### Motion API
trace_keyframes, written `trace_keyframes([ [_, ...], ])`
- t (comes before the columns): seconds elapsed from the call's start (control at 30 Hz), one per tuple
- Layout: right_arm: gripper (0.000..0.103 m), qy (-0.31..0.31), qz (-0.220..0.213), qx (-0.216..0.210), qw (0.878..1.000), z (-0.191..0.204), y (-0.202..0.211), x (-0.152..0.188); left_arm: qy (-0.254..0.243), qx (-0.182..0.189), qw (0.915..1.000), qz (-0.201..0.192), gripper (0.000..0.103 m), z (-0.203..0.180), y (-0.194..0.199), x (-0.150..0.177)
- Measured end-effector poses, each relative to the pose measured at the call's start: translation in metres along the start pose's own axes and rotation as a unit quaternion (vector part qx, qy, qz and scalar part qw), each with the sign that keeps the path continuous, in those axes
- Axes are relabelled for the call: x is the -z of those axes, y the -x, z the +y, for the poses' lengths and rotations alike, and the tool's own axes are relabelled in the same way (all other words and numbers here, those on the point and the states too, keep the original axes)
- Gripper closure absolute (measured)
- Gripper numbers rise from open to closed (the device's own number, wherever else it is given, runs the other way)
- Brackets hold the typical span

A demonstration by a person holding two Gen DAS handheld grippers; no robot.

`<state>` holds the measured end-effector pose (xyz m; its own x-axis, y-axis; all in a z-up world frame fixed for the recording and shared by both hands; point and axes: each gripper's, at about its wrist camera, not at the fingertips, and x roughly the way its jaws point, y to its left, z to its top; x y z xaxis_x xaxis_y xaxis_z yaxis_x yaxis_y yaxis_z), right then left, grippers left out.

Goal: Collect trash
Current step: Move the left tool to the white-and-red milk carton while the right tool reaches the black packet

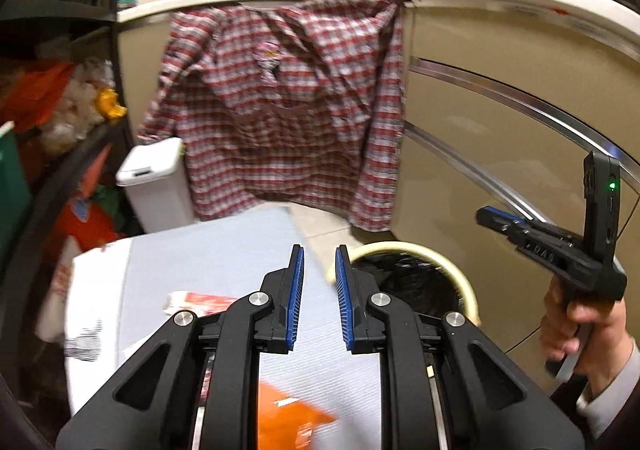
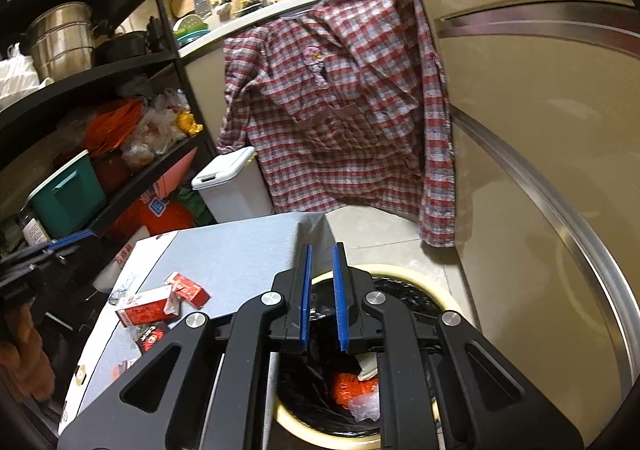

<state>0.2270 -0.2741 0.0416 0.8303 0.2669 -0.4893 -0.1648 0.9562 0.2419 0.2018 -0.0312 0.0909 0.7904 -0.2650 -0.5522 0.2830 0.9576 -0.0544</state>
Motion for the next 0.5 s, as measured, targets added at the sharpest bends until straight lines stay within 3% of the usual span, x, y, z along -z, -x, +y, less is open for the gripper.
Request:
trace_keyframes([
  [0.27, 0.09, 0.026, 0.013, -0.041, 0.999, 0.044, -0.008, 0.012, 0.016, -0.043, 0.9989, 0.001, 0.086, 0.097, 0.036, 0.026],
  [0.5, 0.094, 0.022, 0.06, -0.113, 0.992, 0.086, -0.037, 0.037, 0.068, -0.051, 0.9962, 0.017, 0.086, 0.154, 0.02, 0.06],
])
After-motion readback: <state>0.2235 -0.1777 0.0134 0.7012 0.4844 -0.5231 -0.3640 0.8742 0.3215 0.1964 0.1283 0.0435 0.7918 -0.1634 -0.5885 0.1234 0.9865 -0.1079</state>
